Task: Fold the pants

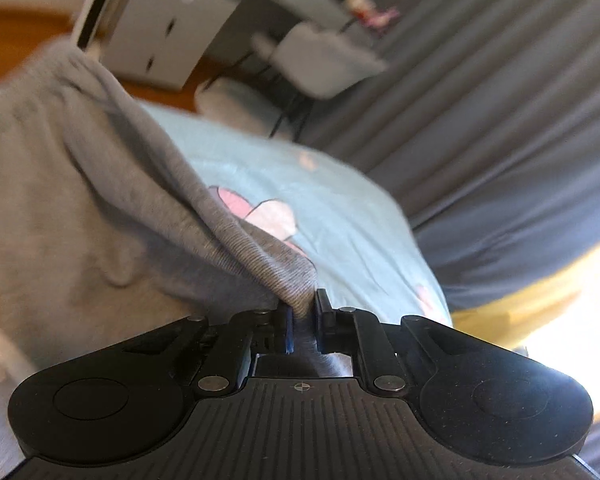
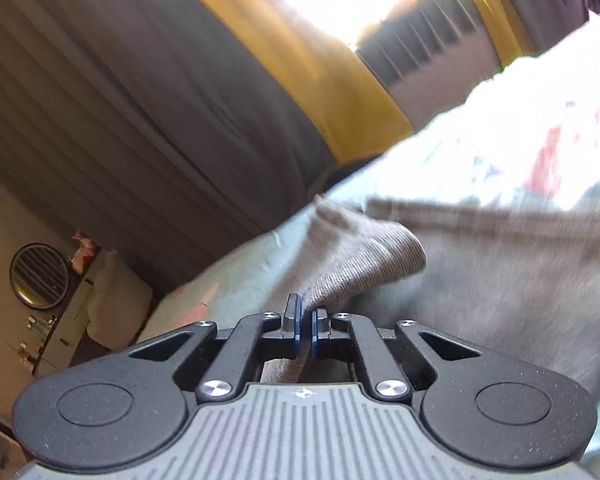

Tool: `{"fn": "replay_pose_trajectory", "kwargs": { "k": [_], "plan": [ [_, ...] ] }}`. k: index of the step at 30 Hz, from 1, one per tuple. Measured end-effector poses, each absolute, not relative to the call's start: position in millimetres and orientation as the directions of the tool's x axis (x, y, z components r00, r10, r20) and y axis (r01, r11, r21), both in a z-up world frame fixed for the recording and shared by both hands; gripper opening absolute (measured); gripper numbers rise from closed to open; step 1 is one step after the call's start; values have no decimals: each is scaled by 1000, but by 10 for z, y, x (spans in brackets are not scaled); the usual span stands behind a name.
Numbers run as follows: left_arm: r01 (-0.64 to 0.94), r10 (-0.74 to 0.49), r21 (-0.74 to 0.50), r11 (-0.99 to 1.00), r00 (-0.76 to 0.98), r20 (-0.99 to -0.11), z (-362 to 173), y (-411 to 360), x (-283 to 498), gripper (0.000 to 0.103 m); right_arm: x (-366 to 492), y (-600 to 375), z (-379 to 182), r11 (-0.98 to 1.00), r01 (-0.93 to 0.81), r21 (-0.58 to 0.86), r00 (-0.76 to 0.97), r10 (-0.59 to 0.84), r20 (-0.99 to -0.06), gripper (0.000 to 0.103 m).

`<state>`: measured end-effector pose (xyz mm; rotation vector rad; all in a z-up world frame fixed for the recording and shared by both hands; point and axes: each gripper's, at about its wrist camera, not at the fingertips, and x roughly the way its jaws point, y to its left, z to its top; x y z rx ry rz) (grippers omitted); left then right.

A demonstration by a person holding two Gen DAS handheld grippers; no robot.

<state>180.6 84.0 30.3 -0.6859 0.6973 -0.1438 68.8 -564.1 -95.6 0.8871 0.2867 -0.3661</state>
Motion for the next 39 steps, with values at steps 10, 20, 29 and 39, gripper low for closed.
{"fn": "replay_pose_trajectory", "kwargs": {
  "k": [10,20,29,39],
  "plan": [
    [-216,-209,-479,851,698,-685,-190,528,74,22,-37,-5917,-803,635,533,559,839,-309,-448,5],
    [-419,198,-246,874,770,-606,346,1264,542,91,111,-5960,-1325,599,560,573,791,-179,-585,18],
    [-450,150,-270,851,702,-696,233,1638,1177,23,140,-5982,-1372,602,538,590,799,-142,-584,16],
    [-536,13,-483,692,678,-735,-78,2424,365,12,28,-6012,-1265,650,534,541,798,-177,-575,8]
  ]
}}
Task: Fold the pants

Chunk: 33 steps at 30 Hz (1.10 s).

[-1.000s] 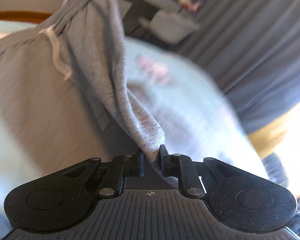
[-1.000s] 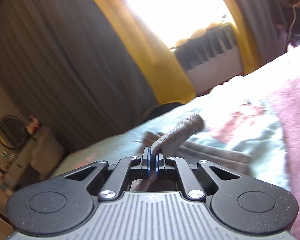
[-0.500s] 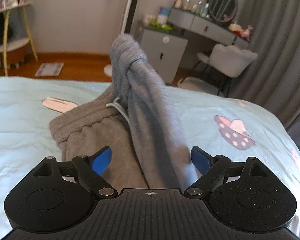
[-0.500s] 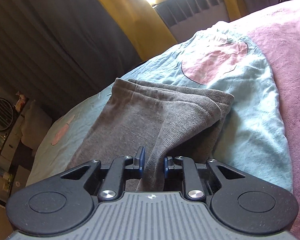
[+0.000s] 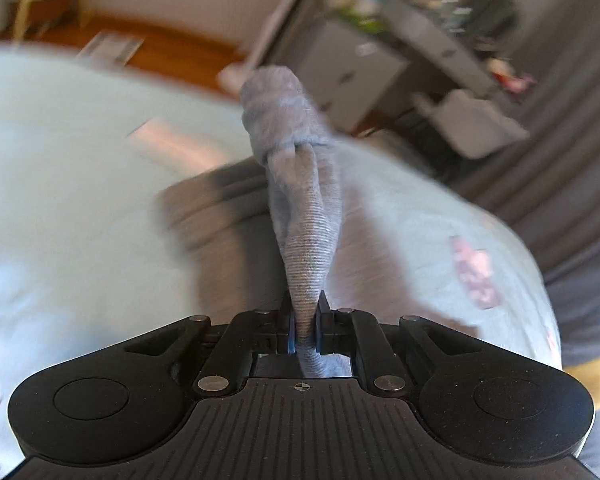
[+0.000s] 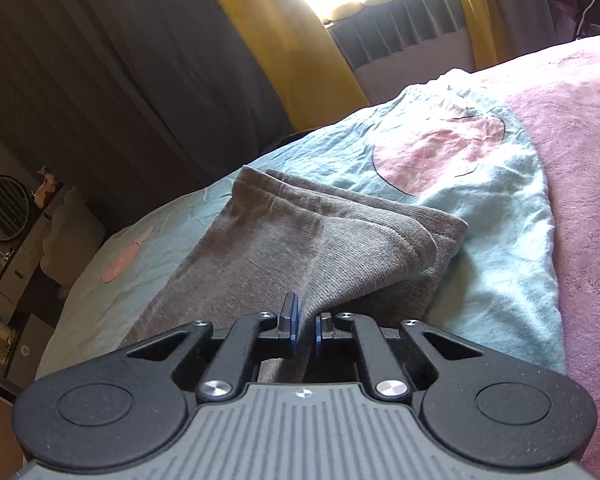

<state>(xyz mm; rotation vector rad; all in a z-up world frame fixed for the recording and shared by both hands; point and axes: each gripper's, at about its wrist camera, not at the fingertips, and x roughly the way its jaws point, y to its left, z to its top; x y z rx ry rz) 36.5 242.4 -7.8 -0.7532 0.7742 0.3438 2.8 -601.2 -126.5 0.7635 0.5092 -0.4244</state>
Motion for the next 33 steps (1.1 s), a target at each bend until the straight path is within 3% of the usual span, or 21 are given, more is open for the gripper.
{"fn": "replay_pose_trajectory", "kwargs": {
  "k": [3,4,5,10,14,16,19,23,27,30,32,33],
  "plan": [
    [-630,56,-445,636,613,-788,-252,2617,183,29,-6,-6049,-1351,641,581,501,757,-199,-623,9],
    [-638,75,-438,634,614,-786,-242,2651,136,47,-18,-6057,-1362,632,601,490,741,-212,-637,10],
    [-649,101,-431,627,616,-781,-207,2668,82,58,-26,-6058,-1361,623,616,482,731,-223,-645,14],
    [-599,213,-362,715,679,-702,277,2457,57,58,-132,-6032,-1173,620,665,417,700,-323,-636,29],
    [-347,58,-355,868,781,-622,654,1827,420,78,-141,-5918,-949,620,695,365,688,-425,-589,40],
    [-225,-66,-377,899,779,-623,659,1475,684,79,-110,-5820,-879,623,686,377,704,-435,-561,49],
    [-96,-148,-298,950,700,-699,477,899,1241,79,-18,-5660,-848,664,634,397,745,-389,-542,54],
    [17,-36,-32,999,595,-803,53,418,1812,72,78,-5564,-936,715,571,403,772,-302,-559,61],
    [34,-87,-82,996,545,-834,-254,461,2040,59,39,-5605,-1095,722,572,388,757,-282,-590,62],
    [44,-114,-108,993,579,-807,-336,427,2060,26,-19,-5741,-1212,679,598,425,744,-273,-611,62],
    [40,-100,-95,995,605,-790,-356,364,2137,13,-12,-5810,-1267,658,612,439,736,-271,-620,62],
    [39,-87,-80,996,620,-780,-375,319,2161,13,-5,-5825,-1280,656,616,436,733,-276,-622,62]
  ]
}}
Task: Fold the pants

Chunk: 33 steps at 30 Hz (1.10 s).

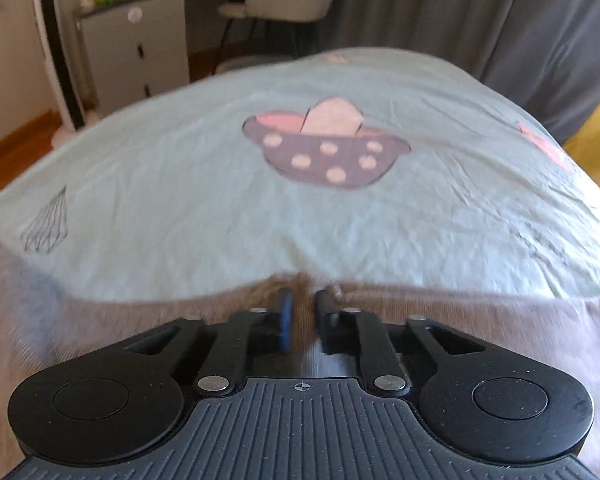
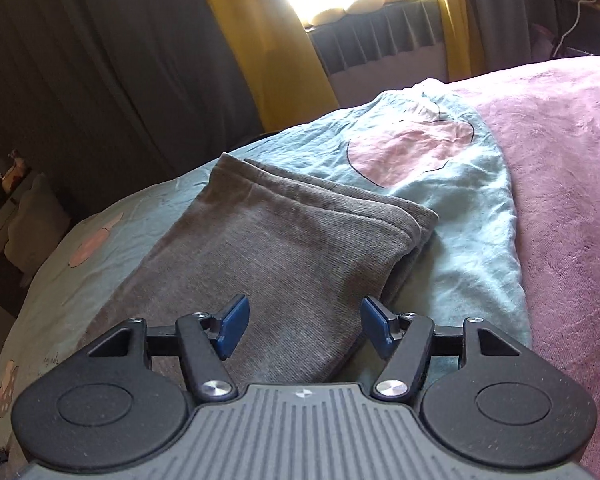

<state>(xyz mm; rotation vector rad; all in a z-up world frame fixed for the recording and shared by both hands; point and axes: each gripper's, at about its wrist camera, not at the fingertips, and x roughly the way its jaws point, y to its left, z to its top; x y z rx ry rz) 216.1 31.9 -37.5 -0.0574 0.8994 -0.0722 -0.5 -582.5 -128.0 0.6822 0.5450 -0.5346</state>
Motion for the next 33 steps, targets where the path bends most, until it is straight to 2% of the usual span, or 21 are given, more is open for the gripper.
{"fn": "replay_pose_trajectory", "kwargs": {
  "k": [5,7,9,10,11,13,14,18,19,20,21,22,23,24,27,28,30,33],
  "plan": [
    [-81,27,-39,996,692,-721,-290,248,2249,1,-57,-5899,-1244,646,626,437,733,-295,-613,62],
    [-138,86,-16,990,705,-704,-226,305,2278,1,-144,-5987,-1228,625,637,452,734,-310,-604,62],
    [-107,17,-79,991,690,-723,-168,381,2274,5,-242,-6084,-1232,602,637,482,742,-310,-594,62],
    [-64,-47,-122,991,673,-738,-150,398,2253,20,-283,-6138,-1245,594,627,504,754,-299,-586,63],
    [-16,-104,-151,988,656,-748,-153,391,2235,39,-308,-6188,-1269,587,612,530,768,-279,-577,64],
    [57,-147,-145,988,651,-745,-146,343,2119,61,-301,-6309,-1351,565,583,583,790,-227,-569,65],
    [85,-150,-125,988,652,-743,-167,312,2081,65,-269,-6368,-1408,551,578,602,794,-210,-571,65],
    [113,-129,-77,991,586,-800,-367,241,2120,57,-156,-6601,-1621,479,569,669,808,-176,-562,64],
    [102,-114,-66,993,597,-794,-382,231,2131,50,-128,-6640,-1654,468,565,679,812,-169,-559,63],
    [86,-100,-60,994,608,-788,-394,220,2140,38,-106,-6662,-1667,467,562,682,814,-164,-558,62],
    [61,-79,-52,997,618,-782,-401,215,2160,31,-85,-6669,-1666,475,555,683,817,-157,-554,55],
    [31,-55,-46,998,627,-777,-390,225,2181,19,-69,-6666,-1657,484,547,683,821,-152,-550,47],
    [7,-33,-37,999,637,-770,-390,215,2189,13,-49,-6664,-1647,499,539,678,824,-145,-548,30],
    [-12,-28,-47,999,646,-763,-367,230,2198,12,-27,-6658,-1642,516,536,668,822,-139,-552,17],
    [-72,8,-57,996,681,-732,-306,192,2208,9,-2,-6637,-1617,548,536,642,816,-141,-560,15],
    [-74,5,-65,995,699,-715,-267,186,2185,9,-18,-6638,-1613,546,533,646,819,-142,-555,16],
    [-61,-13,-81,995,719,-695,-197,146,2143,9,-24,-6656,-1638,535,531,658,821,-132,-555,24],
    [-19,-81,-139,990,732,-676,-76,58,1956,23,-38,-6694,-1682,522,530,669,822,-122,-556,32]
  ]
}}
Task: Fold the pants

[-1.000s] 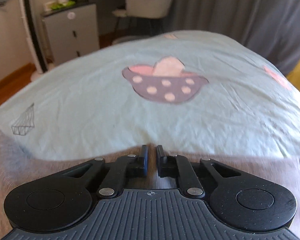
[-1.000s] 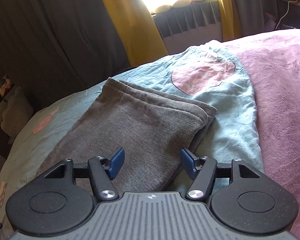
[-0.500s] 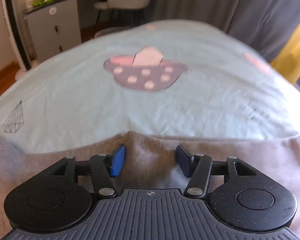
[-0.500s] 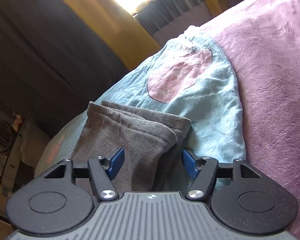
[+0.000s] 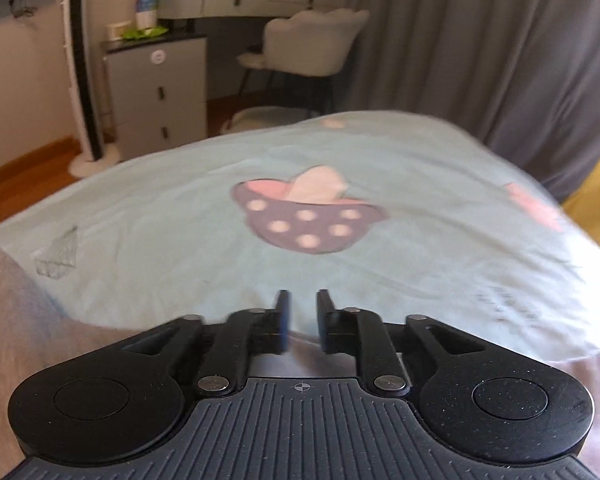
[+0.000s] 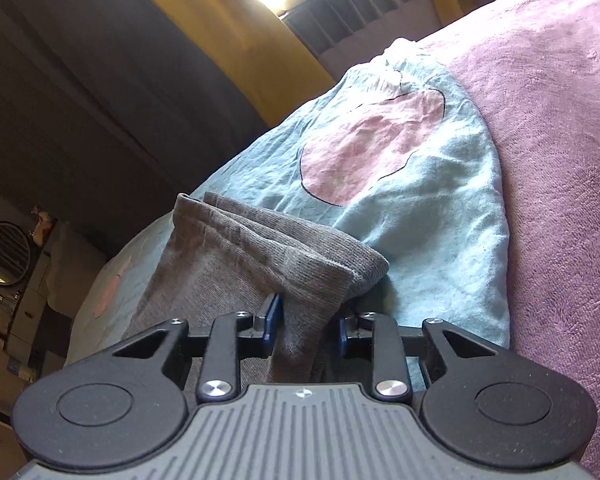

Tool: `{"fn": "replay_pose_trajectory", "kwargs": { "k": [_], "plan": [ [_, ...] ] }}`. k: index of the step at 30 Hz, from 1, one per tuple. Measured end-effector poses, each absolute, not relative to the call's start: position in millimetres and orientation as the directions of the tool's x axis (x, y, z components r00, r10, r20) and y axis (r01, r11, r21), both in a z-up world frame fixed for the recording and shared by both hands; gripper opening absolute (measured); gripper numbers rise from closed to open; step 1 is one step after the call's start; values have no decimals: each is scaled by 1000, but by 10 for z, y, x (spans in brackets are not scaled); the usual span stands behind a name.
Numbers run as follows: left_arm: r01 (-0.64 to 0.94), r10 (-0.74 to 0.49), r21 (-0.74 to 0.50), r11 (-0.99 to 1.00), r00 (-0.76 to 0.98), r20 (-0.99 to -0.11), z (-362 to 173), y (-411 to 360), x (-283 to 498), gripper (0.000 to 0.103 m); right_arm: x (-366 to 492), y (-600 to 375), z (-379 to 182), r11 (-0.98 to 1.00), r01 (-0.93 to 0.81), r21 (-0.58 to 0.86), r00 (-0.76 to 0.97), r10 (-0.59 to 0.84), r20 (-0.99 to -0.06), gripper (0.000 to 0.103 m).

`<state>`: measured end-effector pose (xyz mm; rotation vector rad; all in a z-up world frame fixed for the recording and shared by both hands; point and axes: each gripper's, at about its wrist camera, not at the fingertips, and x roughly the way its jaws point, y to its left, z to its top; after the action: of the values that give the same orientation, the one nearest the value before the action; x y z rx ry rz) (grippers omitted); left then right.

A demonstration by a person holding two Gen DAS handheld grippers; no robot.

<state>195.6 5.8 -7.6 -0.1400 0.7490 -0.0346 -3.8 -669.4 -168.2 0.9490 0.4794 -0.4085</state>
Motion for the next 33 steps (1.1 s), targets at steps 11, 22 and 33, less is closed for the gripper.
{"fn": "replay_pose_trajectory", "kwargs": {
  "k": [11,22,33],
  "plan": [
    [131,-272,-244,961,602,-751,-342,-587,1049,89,-74,-6690,-1608,519,501,693,851,-148,-504,14],
    [111,-263,-246,963,591,-763,-490,-639,858,90,-25,-6712,-1536,566,437,699,880,-111,-461,31],
    [135,-296,-271,953,602,-741,-543,-555,743,91,26,-6511,-1256,633,491,599,853,-211,-477,13]
  ]
}}
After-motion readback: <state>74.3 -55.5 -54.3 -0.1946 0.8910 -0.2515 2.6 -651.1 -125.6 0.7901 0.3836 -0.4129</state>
